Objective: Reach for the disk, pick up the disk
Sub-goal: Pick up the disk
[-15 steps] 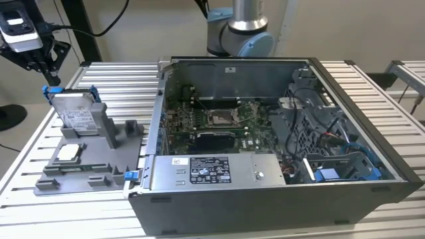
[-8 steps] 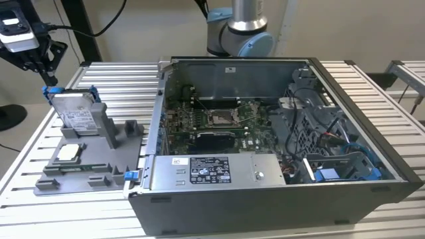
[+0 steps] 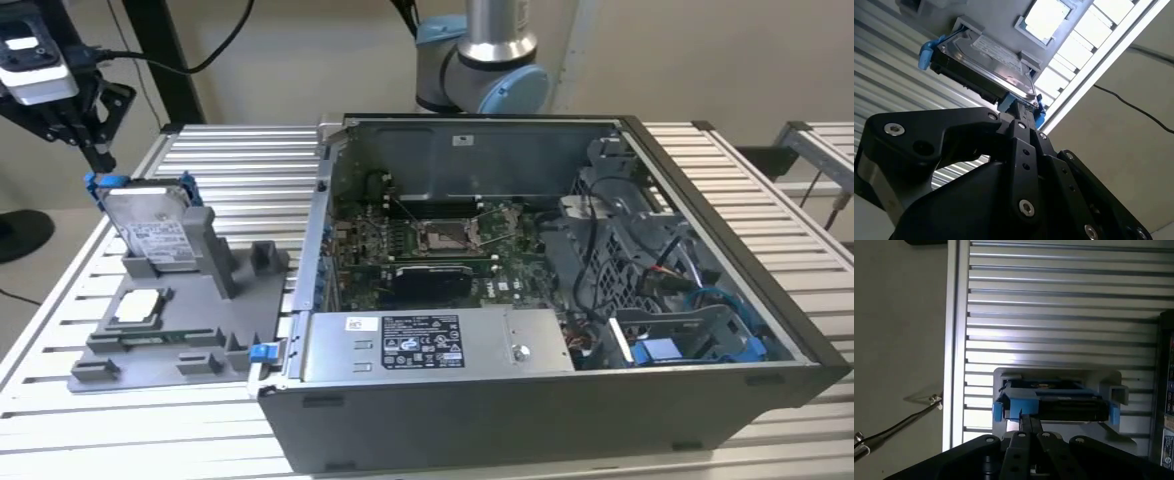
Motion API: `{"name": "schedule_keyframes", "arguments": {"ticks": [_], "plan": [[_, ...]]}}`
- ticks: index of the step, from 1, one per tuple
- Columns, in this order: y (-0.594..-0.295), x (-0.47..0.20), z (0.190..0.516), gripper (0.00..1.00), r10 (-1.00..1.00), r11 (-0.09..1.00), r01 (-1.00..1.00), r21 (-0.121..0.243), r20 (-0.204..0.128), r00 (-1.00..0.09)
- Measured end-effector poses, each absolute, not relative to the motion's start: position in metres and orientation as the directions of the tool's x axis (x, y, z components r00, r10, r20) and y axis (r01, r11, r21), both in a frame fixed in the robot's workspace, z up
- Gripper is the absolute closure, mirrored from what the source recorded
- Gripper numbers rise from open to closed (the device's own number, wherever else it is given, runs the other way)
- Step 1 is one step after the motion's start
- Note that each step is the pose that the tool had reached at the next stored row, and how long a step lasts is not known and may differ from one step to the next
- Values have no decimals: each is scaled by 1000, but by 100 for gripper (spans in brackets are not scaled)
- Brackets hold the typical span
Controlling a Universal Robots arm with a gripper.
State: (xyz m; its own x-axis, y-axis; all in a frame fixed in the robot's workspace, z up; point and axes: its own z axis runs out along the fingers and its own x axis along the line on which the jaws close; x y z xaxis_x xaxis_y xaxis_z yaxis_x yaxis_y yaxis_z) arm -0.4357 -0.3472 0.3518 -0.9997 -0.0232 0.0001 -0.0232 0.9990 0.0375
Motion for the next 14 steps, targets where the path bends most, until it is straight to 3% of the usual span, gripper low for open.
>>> {"name": "schedule_keyframes", "arguments": {"ticks": [14], "plan": [[-347,-436,352,100,-146,989,-146,37,0,-989]]}}
